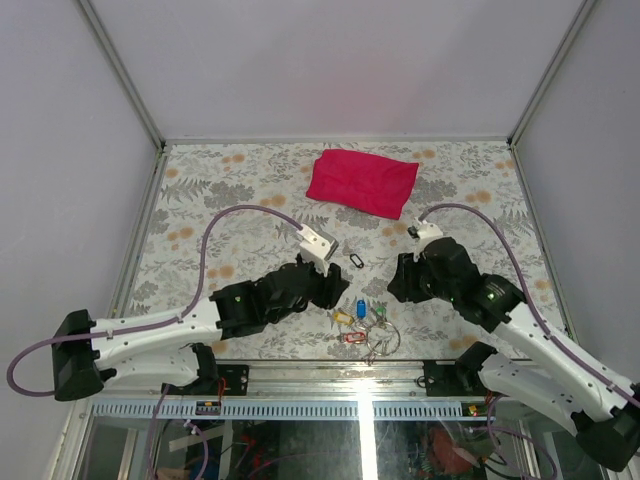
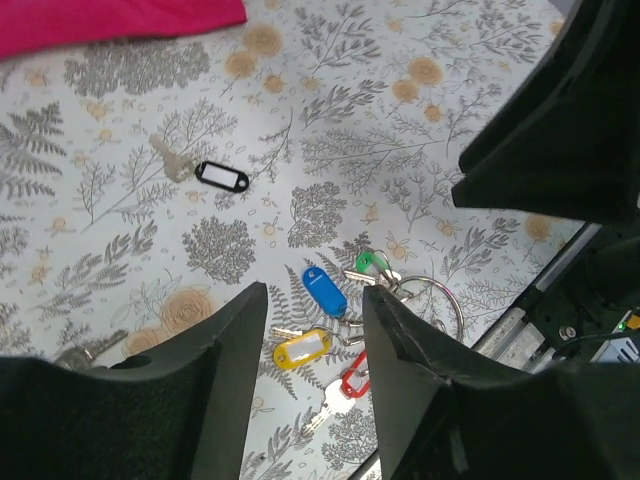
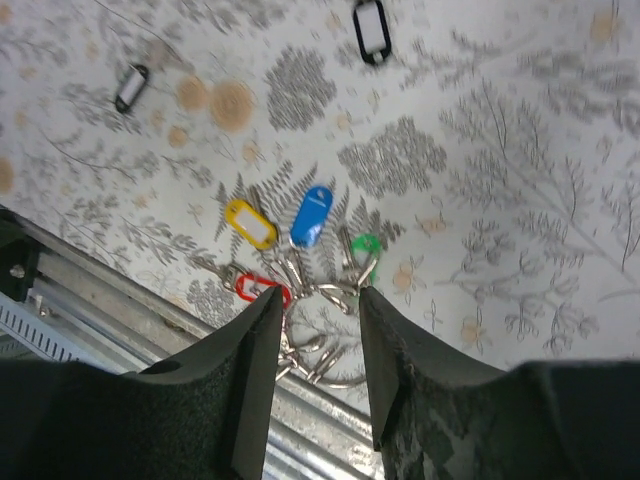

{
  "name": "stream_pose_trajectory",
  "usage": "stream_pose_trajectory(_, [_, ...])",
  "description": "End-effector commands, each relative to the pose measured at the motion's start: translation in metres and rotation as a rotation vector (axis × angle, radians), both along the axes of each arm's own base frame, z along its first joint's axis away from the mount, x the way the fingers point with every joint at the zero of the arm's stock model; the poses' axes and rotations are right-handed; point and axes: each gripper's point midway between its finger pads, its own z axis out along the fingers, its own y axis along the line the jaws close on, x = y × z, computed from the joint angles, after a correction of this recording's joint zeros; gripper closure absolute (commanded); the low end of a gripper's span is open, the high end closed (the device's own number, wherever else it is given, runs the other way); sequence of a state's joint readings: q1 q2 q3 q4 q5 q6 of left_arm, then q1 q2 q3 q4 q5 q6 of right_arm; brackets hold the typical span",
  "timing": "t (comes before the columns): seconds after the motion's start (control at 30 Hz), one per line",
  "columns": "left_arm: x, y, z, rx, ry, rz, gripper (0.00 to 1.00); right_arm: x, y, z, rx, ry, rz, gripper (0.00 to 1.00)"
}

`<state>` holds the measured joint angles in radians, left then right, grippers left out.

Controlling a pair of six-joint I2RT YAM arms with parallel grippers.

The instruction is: Put the keys on the keyring

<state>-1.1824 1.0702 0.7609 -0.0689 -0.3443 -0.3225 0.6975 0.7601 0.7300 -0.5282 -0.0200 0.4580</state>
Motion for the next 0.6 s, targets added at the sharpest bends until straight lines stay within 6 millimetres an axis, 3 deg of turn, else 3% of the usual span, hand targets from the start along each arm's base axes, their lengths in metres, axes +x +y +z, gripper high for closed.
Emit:
stream_pose_trajectory(0.0, [0.009, 0.008, -0.004, -0.052, 0.091, 0.128, 0.55, -0.012, -0.007, -0.018, -0.023, 0.177, -0.112, 0.57])
stream_pose_trajectory(0.3, [0.028, 0.026, -0.039, 0.025, 0.222, 0.157, 0.55, -0.023, 0.0, -0.049, 0.069, 0.264, -0.161, 0.53])
stream_pose_trajectory(0.57, [0.056, 0.028, -0.047, 0.068, 0.206, 0.144, 0.47, -0.045, -0.021, -0.082, -0.106, 0.415, -0.286, 0.6])
